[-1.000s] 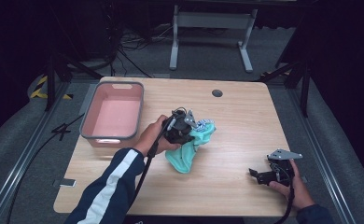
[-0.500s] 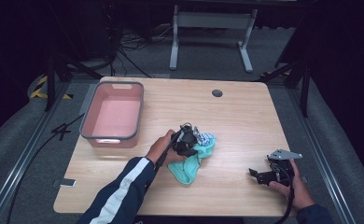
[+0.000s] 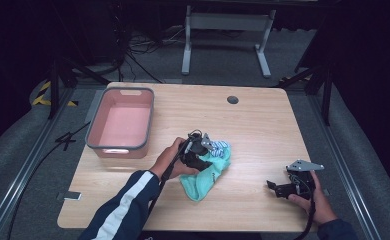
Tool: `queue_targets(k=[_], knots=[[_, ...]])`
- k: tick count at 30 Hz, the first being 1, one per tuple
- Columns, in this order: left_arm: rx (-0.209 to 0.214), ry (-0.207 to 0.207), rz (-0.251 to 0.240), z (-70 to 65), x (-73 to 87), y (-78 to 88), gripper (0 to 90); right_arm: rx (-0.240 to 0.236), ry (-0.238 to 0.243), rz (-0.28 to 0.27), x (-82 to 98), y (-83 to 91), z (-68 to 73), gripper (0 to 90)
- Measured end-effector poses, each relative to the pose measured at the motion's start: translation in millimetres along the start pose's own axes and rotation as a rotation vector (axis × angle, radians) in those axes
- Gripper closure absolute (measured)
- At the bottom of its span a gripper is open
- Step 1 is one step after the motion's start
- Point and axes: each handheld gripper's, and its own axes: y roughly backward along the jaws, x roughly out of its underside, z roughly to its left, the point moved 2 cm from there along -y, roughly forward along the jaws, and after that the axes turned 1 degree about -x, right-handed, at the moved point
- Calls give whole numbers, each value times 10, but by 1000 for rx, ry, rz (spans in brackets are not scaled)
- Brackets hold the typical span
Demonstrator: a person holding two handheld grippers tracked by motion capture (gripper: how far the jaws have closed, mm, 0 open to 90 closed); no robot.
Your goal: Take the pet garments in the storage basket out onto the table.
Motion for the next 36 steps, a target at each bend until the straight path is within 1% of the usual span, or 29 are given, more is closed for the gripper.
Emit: queue_targets(k=[1,3,4,5,6,9,10,11,12,13,15,16,17,18,19,21,23,24,28,29,31,33,35,36], knots=[[-4,-6,1,10,-1,25,504,0,1,0,0,0,0,7],[-10,4,-6,17,0,77,479,0,0,0,0,0,0,7],[-22,-1,-9,25,0,100,482,0,0,0,0,0,0,7],[-23,-3,-12,33,4,124,473,0,0,0,0,0,0,7],[-15,4,-20,43,16,163,469,0,-1,0,0,0,1,7],[-24,3,-18,45,47,238,434,1,-1,1,1,1,1,7],[-24,3,-18,45,47,238,423,1,-1,1,1,1,1,7],[-34,4,-16,45,60,263,423,1,0,0,1,1,0,6],[-37,-5,-19,43,84,305,394,1,-1,0,1,0,1,7],[-39,-4,-22,37,102,328,391,1,-1,-1,1,0,1,7],[-45,-4,-23,33,119,348,371,1,0,0,1,1,0,6],[-53,-12,-22,27,158,393,366,1,-1,0,0,0,1,7],[-53,-12,-22,27,158,393,359,1,-1,0,0,0,1,7],[-57,-10,-19,33,195,431,349,1,-1,-1,1,0,1,7],[-52,-10,-19,29,215,448,339,1,-1,-1,1,0,1,7],[-64,-14,-12,20,249,480,327,1,-1,0,0,1,1,7],[-65,-17,-9,16,268,493,303,1,-1,-1,1,0,1,7],[-72,-24,0,2,320,526,297,1,-1,1,1,1,1,7],[-76,-28,12,-13,420,563,275,1,-1,0,1,0,1,7],[-76,-28,12,-13,420,563,263,1,-1,0,1,0,1,7],[-76,-30,19,-27,495,582,253,1,-1,-1,1,0,1,7],[-83,-35,29,-37,556,597,249,1,-1,0,1,1,1,7],[-82,-36,29,-45,606,606,248,1,-1,0,1,0,0,7],[-82,-36,29,-45,606,606,246,1,-1,0,1,0,0,7]])
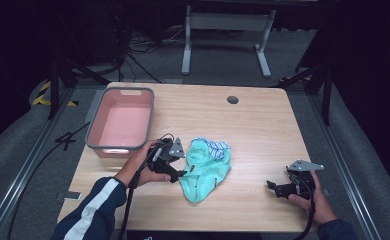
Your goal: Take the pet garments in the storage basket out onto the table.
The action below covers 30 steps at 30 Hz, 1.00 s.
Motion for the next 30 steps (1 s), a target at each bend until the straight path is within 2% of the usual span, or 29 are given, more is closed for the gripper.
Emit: queue_targets(k=[2,3,6,9,20,22,23,26,30], knots=[[-9,5,9,-22,57,-2,242,0,0,0,0,0,0,6],[-14,-10,24,-29,103,3,241,0,0,0,0,0,0,6],[-23,-7,23,-42,146,8,237,0,0,0,0,0,0,7],[-32,-29,32,-54,220,26,237,0,0,0,0,0,0,7],[-72,-29,47,-78,494,104,226,0,0,0,0,0,0,7],[-71,-21,54,-71,564,123,224,0,0,0,0,0,0,6],[-87,-11,63,-60,638,144,222,0,0,0,0,0,0,7],[-104,-1,73,-51,718,175,219,0,0,0,0,0,0,7],[-135,13,59,-39,921,241,214,0,0,0,0,0,0,7]])
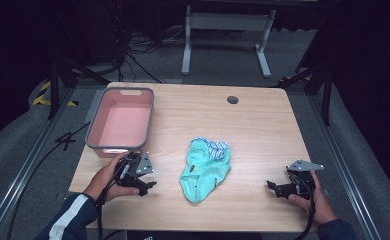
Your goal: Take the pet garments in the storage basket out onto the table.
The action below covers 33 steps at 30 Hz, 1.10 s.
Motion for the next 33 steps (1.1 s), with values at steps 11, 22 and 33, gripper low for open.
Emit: queue_targets(k=[11,22,33], knots=[[-52,103,-27,77,594,130,184,0,0,0,0,0,0,6],[-35,272,-76,136,1099,129,180,1,-1,0,1,1,1,7],[18,423,-190,177,1347,79,147,0,0,1,1,1,0,6]])
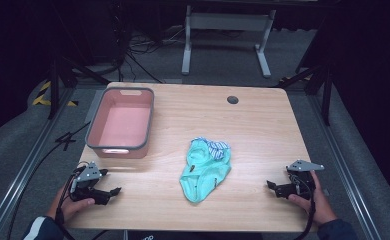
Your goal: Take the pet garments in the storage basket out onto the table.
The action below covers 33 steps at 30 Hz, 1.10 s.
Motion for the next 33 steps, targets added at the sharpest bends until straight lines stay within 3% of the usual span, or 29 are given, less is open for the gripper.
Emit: queue_targets(k=[33], knots=[[-14,24,5,-28,-8,-15,123,-3,-4,0,5,6,2,5]])
